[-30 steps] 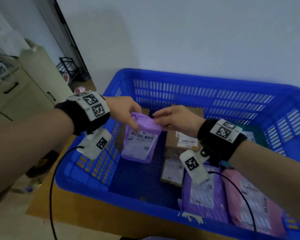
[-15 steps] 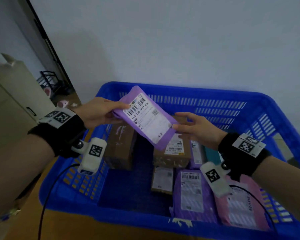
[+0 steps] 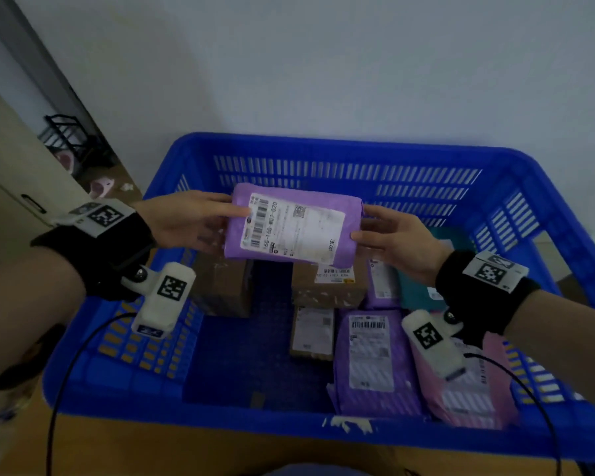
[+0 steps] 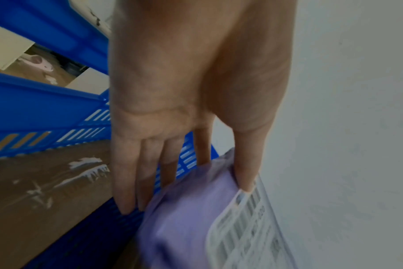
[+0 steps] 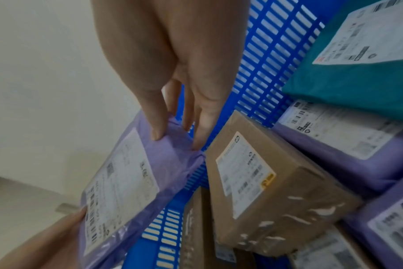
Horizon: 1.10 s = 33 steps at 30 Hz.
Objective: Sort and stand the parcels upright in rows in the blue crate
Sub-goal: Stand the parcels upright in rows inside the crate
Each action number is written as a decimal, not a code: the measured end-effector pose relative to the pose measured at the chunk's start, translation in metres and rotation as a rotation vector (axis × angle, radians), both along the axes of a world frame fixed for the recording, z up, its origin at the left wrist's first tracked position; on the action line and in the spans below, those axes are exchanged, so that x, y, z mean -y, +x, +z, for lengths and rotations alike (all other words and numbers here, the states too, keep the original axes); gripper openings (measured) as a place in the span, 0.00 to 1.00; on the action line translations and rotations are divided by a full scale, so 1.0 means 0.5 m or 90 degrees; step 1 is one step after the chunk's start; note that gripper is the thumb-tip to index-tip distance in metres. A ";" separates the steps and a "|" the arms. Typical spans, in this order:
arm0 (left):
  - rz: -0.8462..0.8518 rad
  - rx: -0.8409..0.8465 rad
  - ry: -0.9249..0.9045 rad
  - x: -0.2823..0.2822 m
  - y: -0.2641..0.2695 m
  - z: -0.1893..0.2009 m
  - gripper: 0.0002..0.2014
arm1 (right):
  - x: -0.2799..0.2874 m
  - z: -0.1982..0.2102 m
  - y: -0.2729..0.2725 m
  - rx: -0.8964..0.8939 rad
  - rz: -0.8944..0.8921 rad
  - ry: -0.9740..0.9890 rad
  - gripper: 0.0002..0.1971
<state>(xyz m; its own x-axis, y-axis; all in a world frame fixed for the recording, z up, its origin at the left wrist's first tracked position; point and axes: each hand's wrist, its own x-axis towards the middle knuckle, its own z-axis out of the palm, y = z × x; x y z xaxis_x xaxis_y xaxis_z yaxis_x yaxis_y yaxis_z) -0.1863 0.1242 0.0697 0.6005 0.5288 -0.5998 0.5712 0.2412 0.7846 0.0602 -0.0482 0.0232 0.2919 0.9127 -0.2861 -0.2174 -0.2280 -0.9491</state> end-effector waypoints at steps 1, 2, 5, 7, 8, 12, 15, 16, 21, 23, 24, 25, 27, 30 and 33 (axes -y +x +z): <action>-0.018 -0.013 0.003 -0.002 -0.001 -0.003 0.38 | 0.004 -0.006 0.001 0.019 0.005 0.001 0.18; -0.033 -0.027 0.006 -0.006 -0.002 -0.009 0.43 | 0.008 -0.013 0.000 0.037 0.008 -0.003 0.19; -0.063 -0.075 -0.002 -0.006 -0.001 -0.022 0.37 | 0.025 -0.035 -0.008 0.046 0.021 -0.029 0.18; -0.061 -0.100 -0.015 -0.005 0.000 -0.031 0.31 | 0.045 -0.042 -0.010 0.042 0.065 -0.054 0.18; -0.064 -0.112 -0.024 -0.002 0.000 -0.038 0.30 | 0.054 -0.043 -0.010 0.051 0.106 -0.074 0.19; -0.123 -0.181 -0.074 0.019 0.006 -0.076 0.26 | 0.076 -0.056 -0.007 0.146 0.260 -0.201 0.17; -0.177 -0.238 -0.119 0.025 0.006 -0.126 0.29 | 0.077 -0.088 -0.009 0.163 0.325 -0.299 0.12; -0.194 -0.256 -0.138 0.025 0.007 -0.147 0.31 | 0.074 -0.103 -0.009 0.162 0.344 -0.336 0.12; -0.226 -0.353 -0.188 0.044 0.013 -0.234 0.05 | 0.057 -0.182 -0.029 0.140 0.445 -0.458 0.02; -0.228 -0.382 -0.207 0.048 0.015 -0.259 0.05 | 0.045 -0.212 -0.038 0.121 0.471 -0.490 0.07; -0.226 -0.396 -0.222 0.049 0.016 -0.271 0.06 | 0.038 -0.227 -0.042 0.111 0.481 -0.504 0.08; -0.225 -0.409 -0.234 0.050 0.018 -0.281 0.06 | 0.032 -0.242 -0.047 0.105 0.490 -0.517 0.08; -0.240 -0.441 -0.238 0.056 0.019 -0.302 0.09 | 0.021 -0.269 -0.057 0.104 0.516 -0.536 0.03; -0.250 -0.468 -0.252 0.062 0.011 -0.333 0.13 | 0.008 -0.302 -0.070 0.117 0.544 -0.557 0.04; -0.235 -0.481 -0.278 0.065 0.003 -0.354 0.16 | 0.005 -0.322 -0.076 0.104 0.542 -0.581 0.09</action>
<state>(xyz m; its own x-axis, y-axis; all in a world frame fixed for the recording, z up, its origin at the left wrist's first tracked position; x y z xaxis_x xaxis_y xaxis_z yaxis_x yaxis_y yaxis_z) -0.1847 0.0917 -0.1071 0.0573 0.0192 -0.9982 0.9899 0.1285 0.0593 0.0219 -0.0505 -0.1380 -0.1993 0.3173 -0.9271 0.4265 -0.8237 -0.3736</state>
